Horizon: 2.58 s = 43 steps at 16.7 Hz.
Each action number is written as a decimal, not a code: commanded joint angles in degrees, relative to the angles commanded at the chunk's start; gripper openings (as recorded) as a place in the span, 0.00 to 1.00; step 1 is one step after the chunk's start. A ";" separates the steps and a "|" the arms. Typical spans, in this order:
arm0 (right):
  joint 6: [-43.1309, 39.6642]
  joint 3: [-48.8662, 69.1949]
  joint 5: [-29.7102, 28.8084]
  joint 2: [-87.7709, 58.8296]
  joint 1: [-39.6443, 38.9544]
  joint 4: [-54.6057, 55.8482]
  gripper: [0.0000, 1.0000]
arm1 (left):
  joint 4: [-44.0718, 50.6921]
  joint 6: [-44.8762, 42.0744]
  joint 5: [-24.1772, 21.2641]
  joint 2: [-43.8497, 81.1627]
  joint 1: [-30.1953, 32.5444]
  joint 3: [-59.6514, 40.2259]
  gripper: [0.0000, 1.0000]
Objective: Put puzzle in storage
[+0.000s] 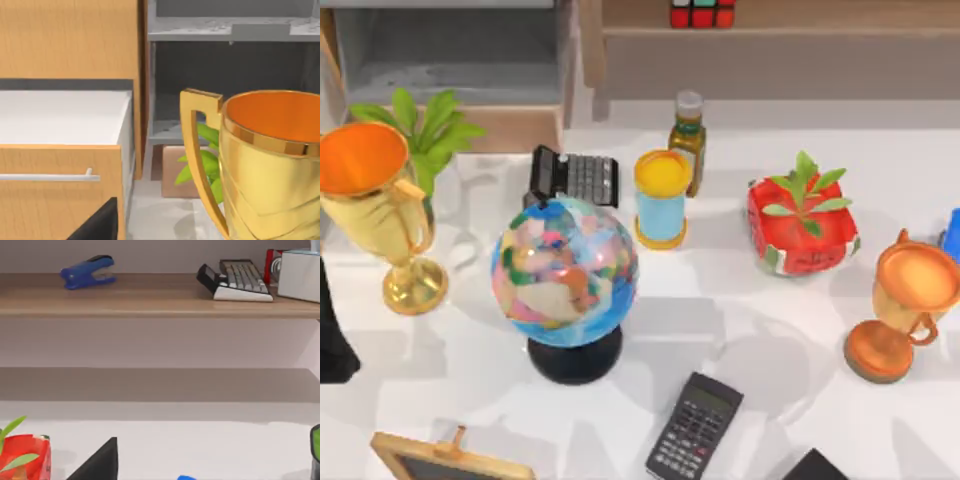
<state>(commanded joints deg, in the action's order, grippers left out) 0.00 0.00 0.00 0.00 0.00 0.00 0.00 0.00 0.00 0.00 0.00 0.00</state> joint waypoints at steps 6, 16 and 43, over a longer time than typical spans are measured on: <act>0.00 0.00 0.00 0.00 0.00 0.00 1.00 | -3.09 0.27 2.47 5.87 2.70 -5.15 1.00; 0.00 0.00 0.00 0.00 0.00 0.00 1.00 | -22.44 -0.11 20.29 59.30 21.74 -40.06 1.00; 0.00 0.00 0.00 0.00 0.00 0.00 1.00 | -43.15 -1.00 41.45 133.17 44.30 -90.85 1.00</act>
<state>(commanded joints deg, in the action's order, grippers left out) 0.00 0.00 0.00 0.00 0.00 0.00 -43.15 -1.00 41.45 133.17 44.30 -90.85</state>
